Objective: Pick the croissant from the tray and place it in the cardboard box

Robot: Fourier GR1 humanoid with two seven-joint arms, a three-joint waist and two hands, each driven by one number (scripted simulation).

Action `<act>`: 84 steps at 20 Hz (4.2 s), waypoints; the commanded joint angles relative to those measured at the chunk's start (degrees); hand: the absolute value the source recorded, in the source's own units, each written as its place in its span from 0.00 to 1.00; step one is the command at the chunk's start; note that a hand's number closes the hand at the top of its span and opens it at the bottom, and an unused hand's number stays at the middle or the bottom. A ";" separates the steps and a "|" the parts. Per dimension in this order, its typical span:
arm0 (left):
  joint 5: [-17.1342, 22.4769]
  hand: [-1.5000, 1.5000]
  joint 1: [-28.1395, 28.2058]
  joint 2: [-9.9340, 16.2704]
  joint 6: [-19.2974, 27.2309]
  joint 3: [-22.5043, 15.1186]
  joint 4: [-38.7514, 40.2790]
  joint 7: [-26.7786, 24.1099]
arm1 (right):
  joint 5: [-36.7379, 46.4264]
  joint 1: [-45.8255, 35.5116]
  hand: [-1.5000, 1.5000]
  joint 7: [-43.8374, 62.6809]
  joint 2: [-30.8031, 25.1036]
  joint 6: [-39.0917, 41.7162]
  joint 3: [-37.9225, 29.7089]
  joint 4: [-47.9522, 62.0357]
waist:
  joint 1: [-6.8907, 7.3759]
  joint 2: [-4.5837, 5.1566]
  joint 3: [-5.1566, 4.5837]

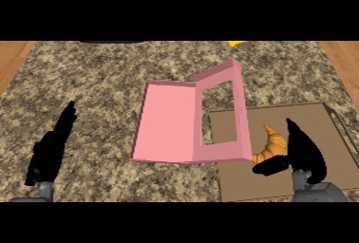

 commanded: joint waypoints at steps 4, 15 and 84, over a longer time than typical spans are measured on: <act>-2.10 0.50 2.96 -1.92 -1.50 1.89 4.01 -6.51 | 2.99 1.63 0.00 0.70 3.00 0.52 -2.04 0.71 | -0.04 0.00 -0.01; -4.49 0.50 -1.70 -4.43 -3.14 4.35 2.66 -0.99 | 6.26 0.84 0.00 -1.41 6.86 3.02 -3.06 5.19 | -0.08 0.00 -0.01; -7.03 0.50 -4.00 -6.79 -6.38 2.89 0.32 0.19 | 31.04 -25.71 1.00 14.33 15.58 -11.68 15.03 5.26 | 4.78 1.30 -0.03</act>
